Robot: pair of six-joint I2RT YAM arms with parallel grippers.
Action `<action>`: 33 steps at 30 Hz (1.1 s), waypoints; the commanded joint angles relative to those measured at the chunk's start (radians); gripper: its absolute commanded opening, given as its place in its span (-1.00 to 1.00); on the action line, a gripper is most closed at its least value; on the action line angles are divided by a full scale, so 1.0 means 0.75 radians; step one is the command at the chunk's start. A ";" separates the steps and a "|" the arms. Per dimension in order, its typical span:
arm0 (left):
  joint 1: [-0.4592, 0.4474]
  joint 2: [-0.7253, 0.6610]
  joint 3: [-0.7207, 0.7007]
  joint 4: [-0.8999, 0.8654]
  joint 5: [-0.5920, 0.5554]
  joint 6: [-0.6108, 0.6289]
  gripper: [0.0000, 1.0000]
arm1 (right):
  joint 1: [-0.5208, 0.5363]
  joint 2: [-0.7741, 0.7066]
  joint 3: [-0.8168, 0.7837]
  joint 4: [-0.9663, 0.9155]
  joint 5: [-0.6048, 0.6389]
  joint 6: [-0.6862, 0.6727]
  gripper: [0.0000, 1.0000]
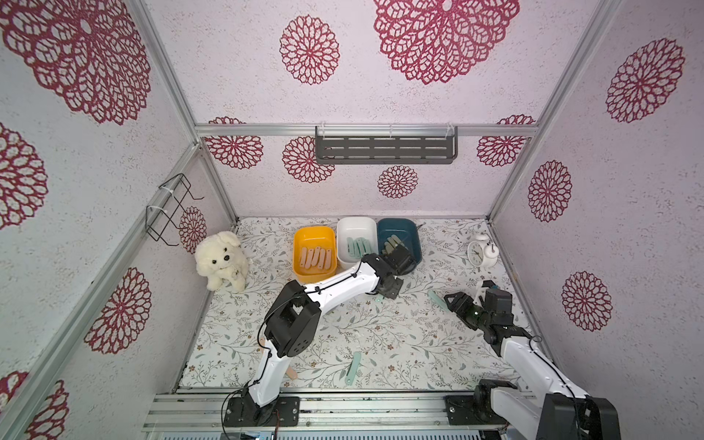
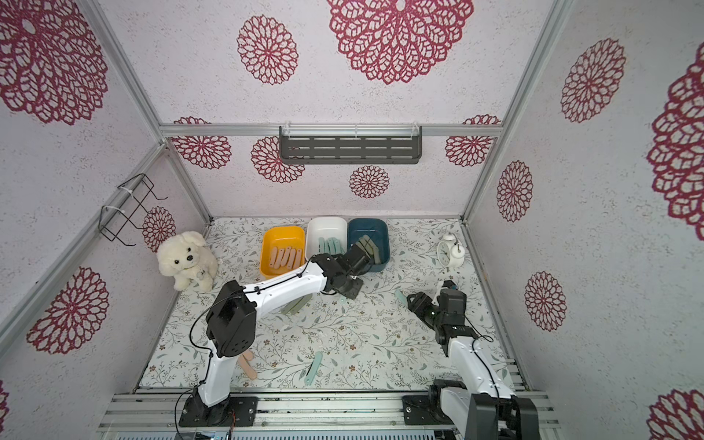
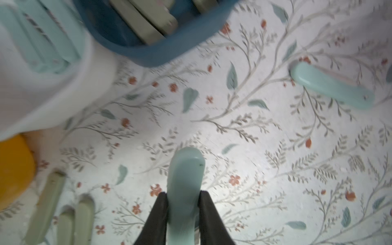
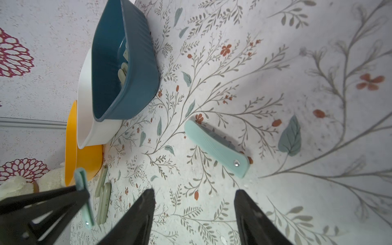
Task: Place the fruit knives into the storage box by color
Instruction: Place the fruit knife in the storage box.
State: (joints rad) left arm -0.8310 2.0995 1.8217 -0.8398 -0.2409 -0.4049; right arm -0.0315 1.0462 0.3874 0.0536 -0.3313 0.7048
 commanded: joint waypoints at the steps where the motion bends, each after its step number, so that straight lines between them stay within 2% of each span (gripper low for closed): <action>1: 0.094 -0.032 0.103 -0.020 -0.105 -0.050 -0.97 | 0.007 0.080 0.054 0.100 0.016 -0.015 0.29; 4: 0.176 0.029 0.224 -0.054 -0.140 -0.059 -0.96 | 0.007 0.160 0.100 0.132 0.021 -0.033 0.29; 10: 0.318 0.248 0.520 -0.114 -0.087 -0.026 -0.92 | 0.007 0.292 0.192 0.138 0.052 -0.105 0.29; 16: 0.405 0.504 0.812 -0.180 0.006 -0.018 -0.88 | 0.003 0.428 0.221 0.185 0.058 -0.142 0.30; 21: 0.451 0.582 0.850 -0.131 0.071 -0.025 -0.84 | 0.005 0.548 0.255 0.209 -0.011 -0.151 0.30; 26: 0.470 0.608 0.809 -0.075 0.090 -0.032 -0.79 | 0.005 0.604 0.273 0.177 0.000 -0.190 0.30; 28: 0.473 0.606 0.798 -0.064 0.113 -0.036 -0.64 | 0.005 0.634 0.275 0.179 -0.009 -0.193 0.29; 31: 0.476 0.588 0.795 -0.071 0.153 -0.037 -0.07 | 0.007 0.677 0.277 0.176 -0.028 -0.193 0.29; 33: 0.472 0.550 0.777 -0.081 0.172 -0.037 0.18 | 0.016 0.691 0.275 0.169 -0.032 -0.193 0.28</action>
State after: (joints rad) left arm -0.4793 2.5603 2.4203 -0.9134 -0.1513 -0.4309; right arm -0.0296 1.5398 0.5877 0.2142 -0.3401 0.5827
